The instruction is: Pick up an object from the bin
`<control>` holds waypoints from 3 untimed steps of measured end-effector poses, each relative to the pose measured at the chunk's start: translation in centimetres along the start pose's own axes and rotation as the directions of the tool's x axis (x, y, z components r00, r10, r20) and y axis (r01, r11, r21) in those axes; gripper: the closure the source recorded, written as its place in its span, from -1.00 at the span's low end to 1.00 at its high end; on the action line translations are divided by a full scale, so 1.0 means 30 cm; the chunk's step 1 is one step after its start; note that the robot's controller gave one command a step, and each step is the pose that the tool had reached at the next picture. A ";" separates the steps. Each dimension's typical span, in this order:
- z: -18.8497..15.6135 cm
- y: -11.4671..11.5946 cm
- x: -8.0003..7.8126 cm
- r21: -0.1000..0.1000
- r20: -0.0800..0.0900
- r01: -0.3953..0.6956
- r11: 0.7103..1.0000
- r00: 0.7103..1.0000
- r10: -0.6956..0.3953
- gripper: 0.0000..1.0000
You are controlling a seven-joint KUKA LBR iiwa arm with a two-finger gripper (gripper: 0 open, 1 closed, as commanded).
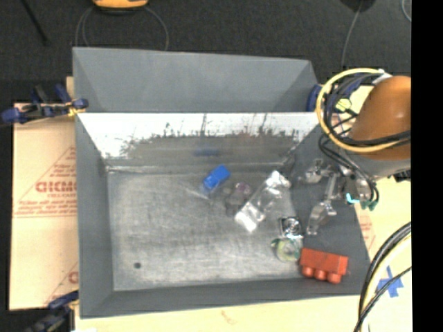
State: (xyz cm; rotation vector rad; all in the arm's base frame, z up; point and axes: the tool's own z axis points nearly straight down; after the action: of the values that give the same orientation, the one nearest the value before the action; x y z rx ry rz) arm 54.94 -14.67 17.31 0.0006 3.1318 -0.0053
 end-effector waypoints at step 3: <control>0.301 0.144 -0.257 -0.002 -0.001 0.047 0.999 0.999 -0.047 1.00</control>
Offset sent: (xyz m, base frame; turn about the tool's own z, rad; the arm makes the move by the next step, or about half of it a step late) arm 0.0682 0.0436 -0.0630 -0.0856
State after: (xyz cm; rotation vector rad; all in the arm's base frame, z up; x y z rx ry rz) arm 62.75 -10.37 8.33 -0.0731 3.1316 -0.0032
